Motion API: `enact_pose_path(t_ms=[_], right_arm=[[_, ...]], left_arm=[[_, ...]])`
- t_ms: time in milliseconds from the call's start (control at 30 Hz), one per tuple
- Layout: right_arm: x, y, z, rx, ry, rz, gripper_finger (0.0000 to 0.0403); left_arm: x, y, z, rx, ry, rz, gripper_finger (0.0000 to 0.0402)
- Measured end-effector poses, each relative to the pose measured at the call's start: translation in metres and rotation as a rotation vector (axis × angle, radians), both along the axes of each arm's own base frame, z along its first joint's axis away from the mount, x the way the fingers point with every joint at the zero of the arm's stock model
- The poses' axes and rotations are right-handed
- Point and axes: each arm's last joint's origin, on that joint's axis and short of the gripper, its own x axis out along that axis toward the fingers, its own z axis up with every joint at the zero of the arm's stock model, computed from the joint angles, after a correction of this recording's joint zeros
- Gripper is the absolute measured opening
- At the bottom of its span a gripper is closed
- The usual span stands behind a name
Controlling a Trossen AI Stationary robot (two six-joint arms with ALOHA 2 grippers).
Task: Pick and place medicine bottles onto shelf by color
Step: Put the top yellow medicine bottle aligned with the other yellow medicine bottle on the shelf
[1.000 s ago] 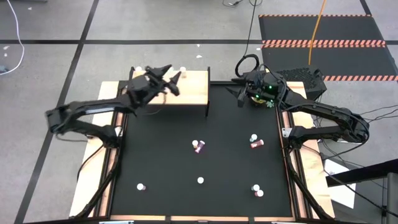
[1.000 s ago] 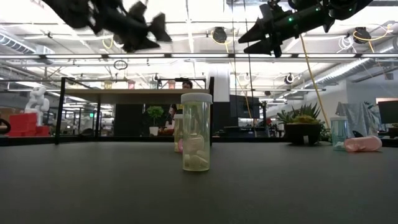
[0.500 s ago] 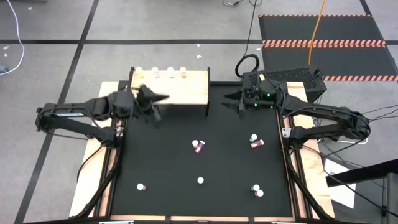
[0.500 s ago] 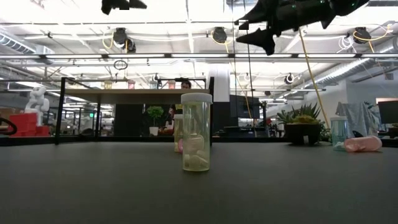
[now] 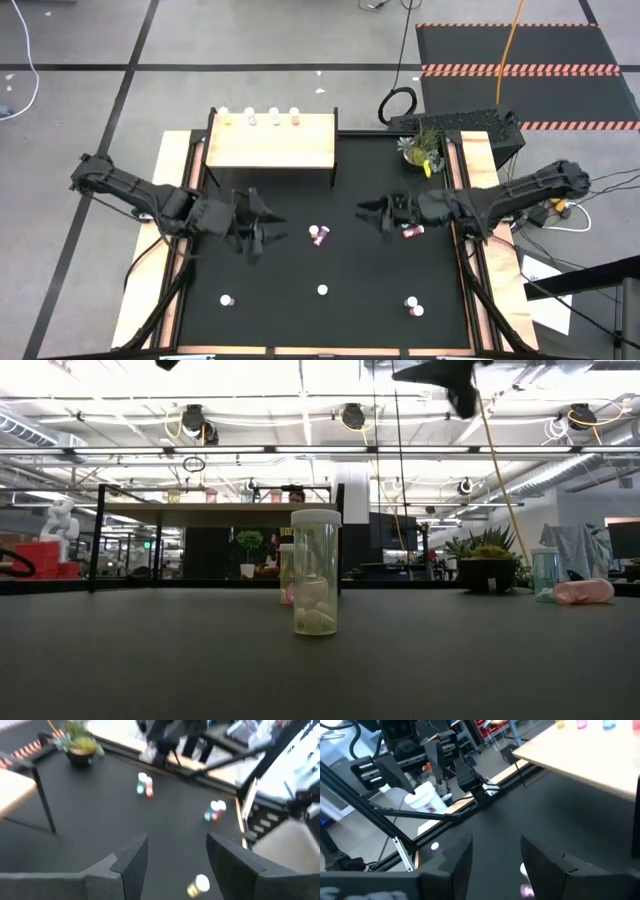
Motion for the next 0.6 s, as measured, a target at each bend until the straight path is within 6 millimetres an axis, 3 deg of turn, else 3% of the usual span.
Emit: enact_pose_path(t_ms=[133, 300, 467, 600], right_arm=[[-0.006, 0.023, -0.003, 0.031, 0.007, -0.03, 0.0155], [-0.013, 0.037, -0.006, 0.066, 0.025, -0.04, 0.0155], [-0.015, 0.038, -0.01, 0.062, 0.06, -0.036, 0.0155], [-0.013, 0.031, -0.011, 0.047, 0.071, -0.064, 0.0155]], left_arm=[[-0.003, -0.008, -0.01, -0.012, 0.088, -0.011, 0.02], [-0.009, -0.012, -0.018, -0.136, 0.188, -0.005, 0.02], [-0.022, -0.019, -0.026, -0.181, 0.307, -0.014, 0.02], [-0.022, -0.02, -0.032, -0.112, 0.319, 0.06, 0.02]])
